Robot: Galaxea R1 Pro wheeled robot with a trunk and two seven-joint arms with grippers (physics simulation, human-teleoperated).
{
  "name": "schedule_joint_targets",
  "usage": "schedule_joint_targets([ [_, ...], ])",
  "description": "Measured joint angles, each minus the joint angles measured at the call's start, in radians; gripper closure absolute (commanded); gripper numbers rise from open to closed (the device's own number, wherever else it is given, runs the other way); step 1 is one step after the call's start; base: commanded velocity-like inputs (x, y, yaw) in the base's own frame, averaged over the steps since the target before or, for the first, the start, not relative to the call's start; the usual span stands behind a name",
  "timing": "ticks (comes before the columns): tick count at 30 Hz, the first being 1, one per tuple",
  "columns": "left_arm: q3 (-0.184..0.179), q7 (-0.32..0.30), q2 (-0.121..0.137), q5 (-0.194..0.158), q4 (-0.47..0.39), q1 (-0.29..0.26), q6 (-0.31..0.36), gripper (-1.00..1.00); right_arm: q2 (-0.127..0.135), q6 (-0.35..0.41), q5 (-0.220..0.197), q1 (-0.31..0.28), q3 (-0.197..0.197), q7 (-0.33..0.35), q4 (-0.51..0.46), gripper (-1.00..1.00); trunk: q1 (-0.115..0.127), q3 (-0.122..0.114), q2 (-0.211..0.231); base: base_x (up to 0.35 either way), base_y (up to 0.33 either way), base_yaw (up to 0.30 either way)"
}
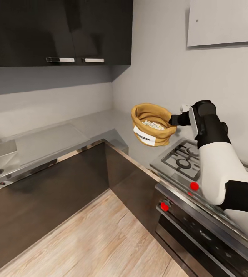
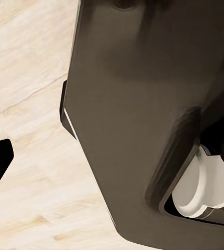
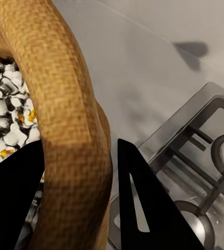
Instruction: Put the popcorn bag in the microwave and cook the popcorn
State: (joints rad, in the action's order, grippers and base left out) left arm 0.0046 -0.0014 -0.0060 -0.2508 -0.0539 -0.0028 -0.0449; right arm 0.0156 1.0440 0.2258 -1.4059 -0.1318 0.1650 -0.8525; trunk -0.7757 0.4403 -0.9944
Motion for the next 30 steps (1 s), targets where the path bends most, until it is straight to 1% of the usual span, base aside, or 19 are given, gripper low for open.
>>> schedule_joint_targets([
  [17,0.001,0.001,0.001,-0.001,0.000,0.000,0.000,-1.00,0.002,0.000,0.005,0.000,-0.002,-0.008,-0.007,1.00,0.000,-0.027,0.000,0.000,0.000,0.000],
  [30,0.001,0.003,0.003,-0.001,0.000,0.000,0.000,-1.00,0.003,0.000,0.008,0.011,-0.002,-0.008,-0.012,1.00,0.000,-0.048,0.000,0.000,0.000,0.000],
])
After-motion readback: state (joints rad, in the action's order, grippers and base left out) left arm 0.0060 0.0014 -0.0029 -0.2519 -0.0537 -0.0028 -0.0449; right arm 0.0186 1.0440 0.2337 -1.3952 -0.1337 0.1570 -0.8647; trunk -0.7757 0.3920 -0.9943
